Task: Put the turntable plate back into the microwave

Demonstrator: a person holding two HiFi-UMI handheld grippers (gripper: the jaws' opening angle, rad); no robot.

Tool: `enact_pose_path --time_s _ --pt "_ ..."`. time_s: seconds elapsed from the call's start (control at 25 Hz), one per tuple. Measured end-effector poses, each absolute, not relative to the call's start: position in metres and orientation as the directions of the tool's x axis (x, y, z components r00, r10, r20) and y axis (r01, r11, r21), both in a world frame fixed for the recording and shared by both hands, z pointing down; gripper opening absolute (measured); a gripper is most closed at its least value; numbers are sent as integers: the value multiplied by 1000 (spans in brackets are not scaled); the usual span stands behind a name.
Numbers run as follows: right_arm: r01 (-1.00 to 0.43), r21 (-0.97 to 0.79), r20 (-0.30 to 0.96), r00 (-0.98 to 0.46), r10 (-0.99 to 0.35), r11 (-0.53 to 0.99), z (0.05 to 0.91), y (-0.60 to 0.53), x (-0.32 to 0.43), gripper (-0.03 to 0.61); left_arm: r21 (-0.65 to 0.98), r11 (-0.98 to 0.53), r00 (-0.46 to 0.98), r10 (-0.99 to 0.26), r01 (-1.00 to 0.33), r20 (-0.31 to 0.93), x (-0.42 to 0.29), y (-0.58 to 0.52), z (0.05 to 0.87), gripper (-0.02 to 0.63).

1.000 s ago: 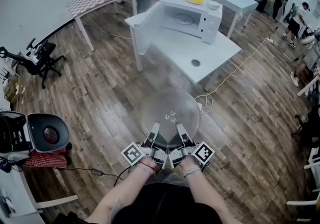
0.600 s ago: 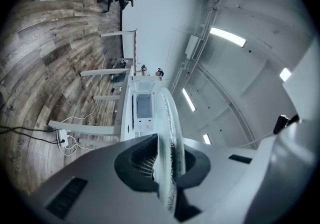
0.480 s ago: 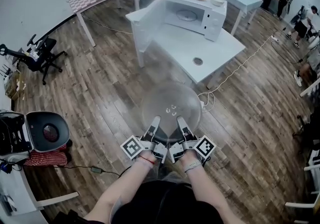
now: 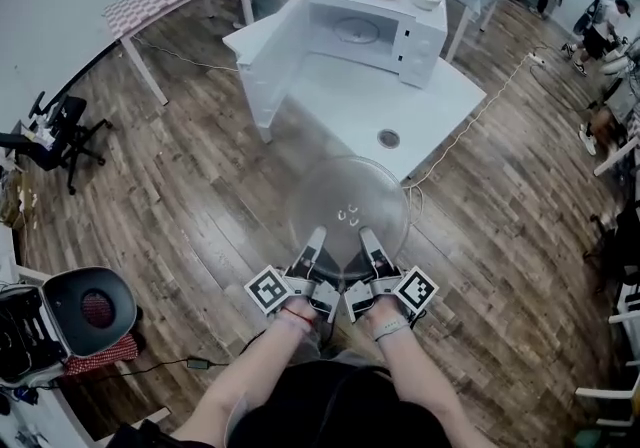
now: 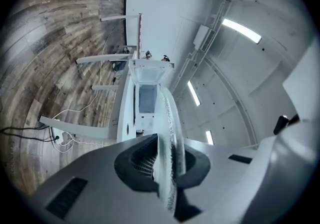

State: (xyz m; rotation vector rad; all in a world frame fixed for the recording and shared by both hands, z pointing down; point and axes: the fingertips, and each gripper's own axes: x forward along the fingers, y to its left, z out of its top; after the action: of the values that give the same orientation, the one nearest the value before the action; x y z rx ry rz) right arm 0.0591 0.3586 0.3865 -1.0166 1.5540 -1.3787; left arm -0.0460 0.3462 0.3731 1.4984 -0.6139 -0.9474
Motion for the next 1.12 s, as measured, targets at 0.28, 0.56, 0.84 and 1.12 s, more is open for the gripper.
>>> enact_pose_path --time_s 0.28,0.56,0.84,1.12 --pt "-44 -997 -53 -323 -945 71 389 306 54 41 979 -138 551 -810 150 -198 -50 290 378 32" --pt "-50 -997 -44 -279 -959 60 395 263 52 40 981 -131 593 -782 145 -192 -52 242 383 32" --pt "-49 -997 -44 -231 -972 56 401 233 48 40 981 -118 637 -746 158 -192 -55 207 386 32" --pt "-61 -997 -24 -212 -977 37 406 225 41 41 981 -94 644 -743 172 -184 -61 197 393 32"
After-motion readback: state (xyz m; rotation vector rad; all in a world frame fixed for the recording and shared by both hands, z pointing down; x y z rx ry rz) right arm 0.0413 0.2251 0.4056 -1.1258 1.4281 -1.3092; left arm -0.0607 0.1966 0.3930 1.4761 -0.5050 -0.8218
